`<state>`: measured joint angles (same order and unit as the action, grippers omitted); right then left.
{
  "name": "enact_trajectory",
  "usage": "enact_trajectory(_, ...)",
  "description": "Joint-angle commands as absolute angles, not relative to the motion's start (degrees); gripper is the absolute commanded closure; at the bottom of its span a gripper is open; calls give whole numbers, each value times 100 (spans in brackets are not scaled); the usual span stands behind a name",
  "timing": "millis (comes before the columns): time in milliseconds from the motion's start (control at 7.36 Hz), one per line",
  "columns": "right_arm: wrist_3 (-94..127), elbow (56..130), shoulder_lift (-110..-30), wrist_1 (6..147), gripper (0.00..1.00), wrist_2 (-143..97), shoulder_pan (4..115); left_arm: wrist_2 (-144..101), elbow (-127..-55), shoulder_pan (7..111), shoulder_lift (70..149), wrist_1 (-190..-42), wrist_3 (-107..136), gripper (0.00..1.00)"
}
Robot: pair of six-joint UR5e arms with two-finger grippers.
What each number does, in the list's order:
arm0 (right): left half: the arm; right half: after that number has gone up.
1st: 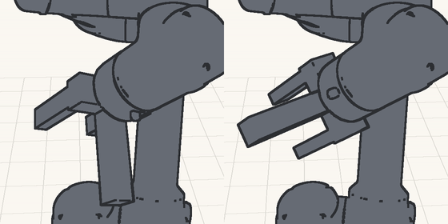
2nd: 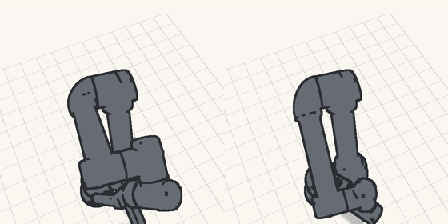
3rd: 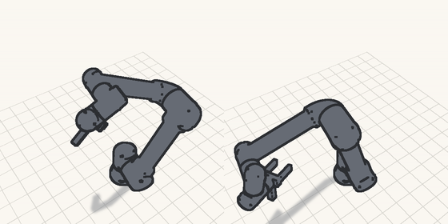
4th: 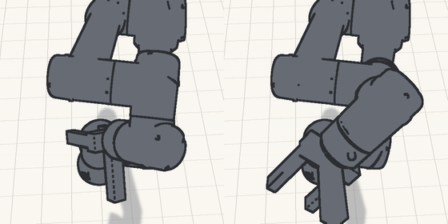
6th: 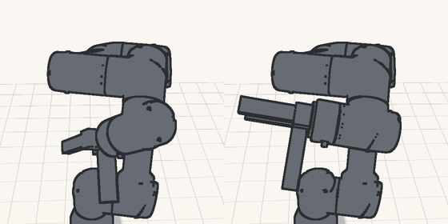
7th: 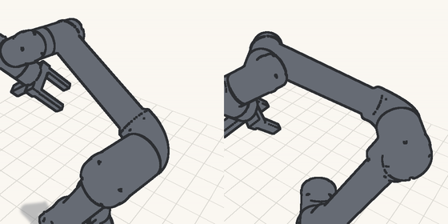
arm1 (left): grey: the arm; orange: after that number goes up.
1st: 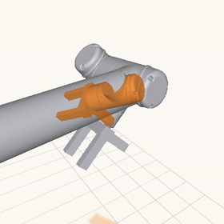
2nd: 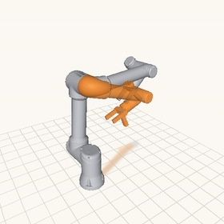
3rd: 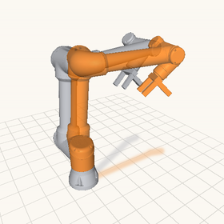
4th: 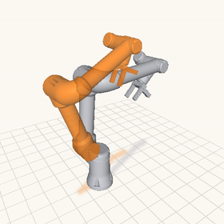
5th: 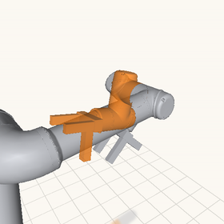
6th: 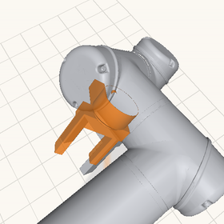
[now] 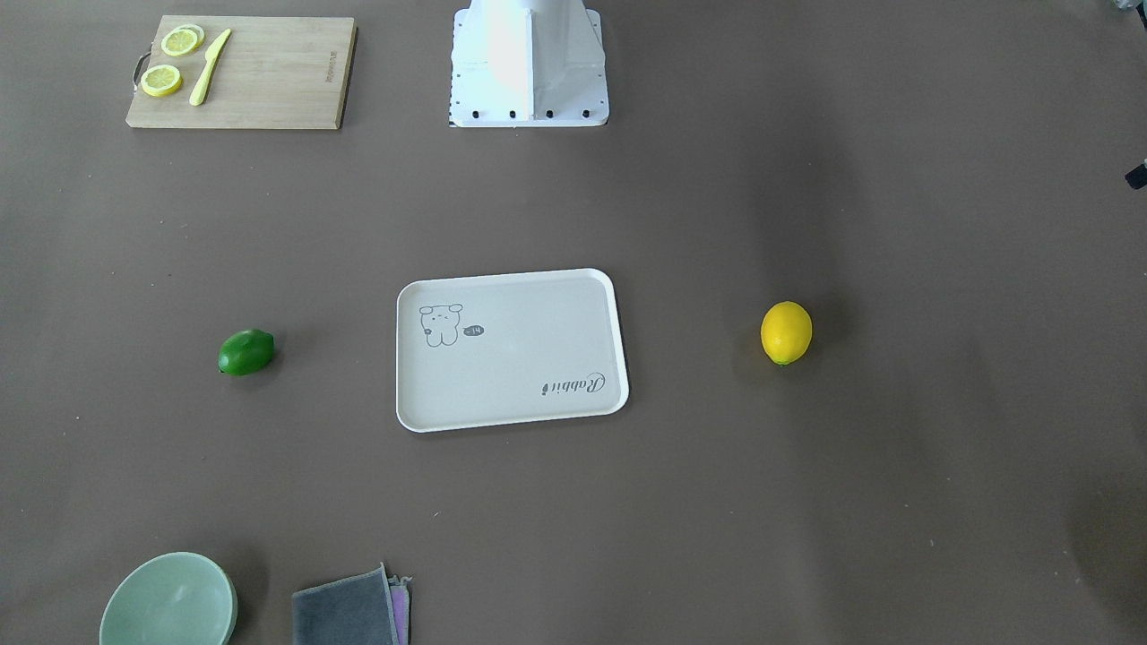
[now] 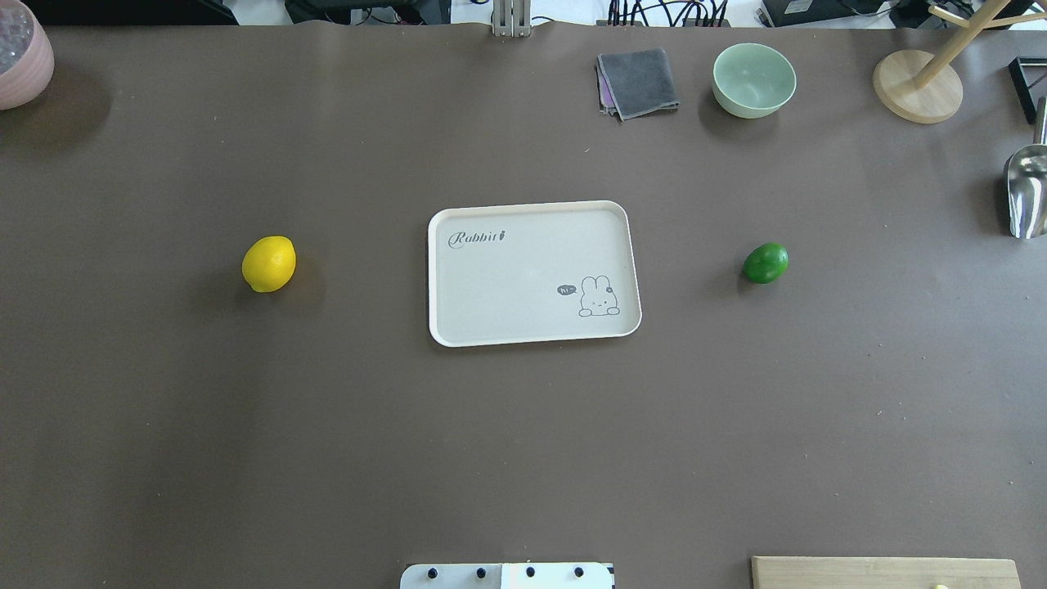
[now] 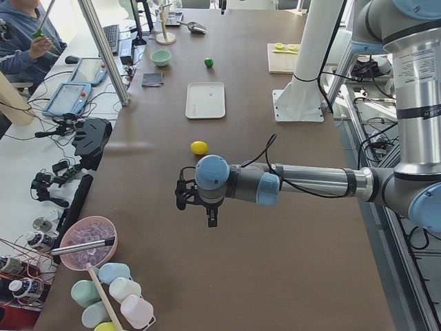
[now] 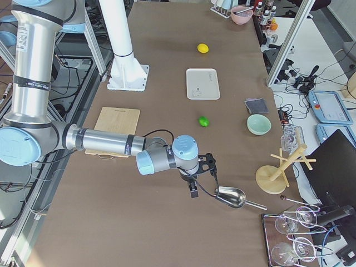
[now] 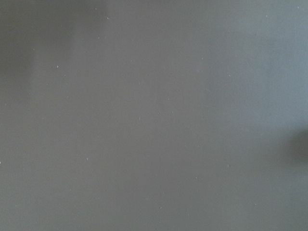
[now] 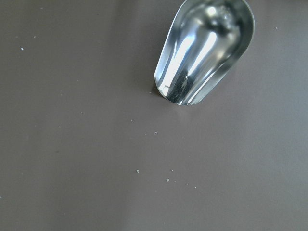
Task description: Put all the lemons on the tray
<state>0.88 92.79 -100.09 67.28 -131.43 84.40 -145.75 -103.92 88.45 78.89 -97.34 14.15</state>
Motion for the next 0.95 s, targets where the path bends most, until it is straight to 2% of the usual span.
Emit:
enact_trajectory(0,88,9177,-9976,6724,0,-13157,8438,-14564,-10406,8868,7893,-9730,1415,2)
enact_trajectory(679,176,9080,-9854,6732,0,-13175,8394,-14633,-10512,8964,8077,-9791,1503,2)
enact_trajectory(815,176,9027,-9818,6724,0,-13166,8394,-14599,-10355,8956,8103,-9817,1416,2)
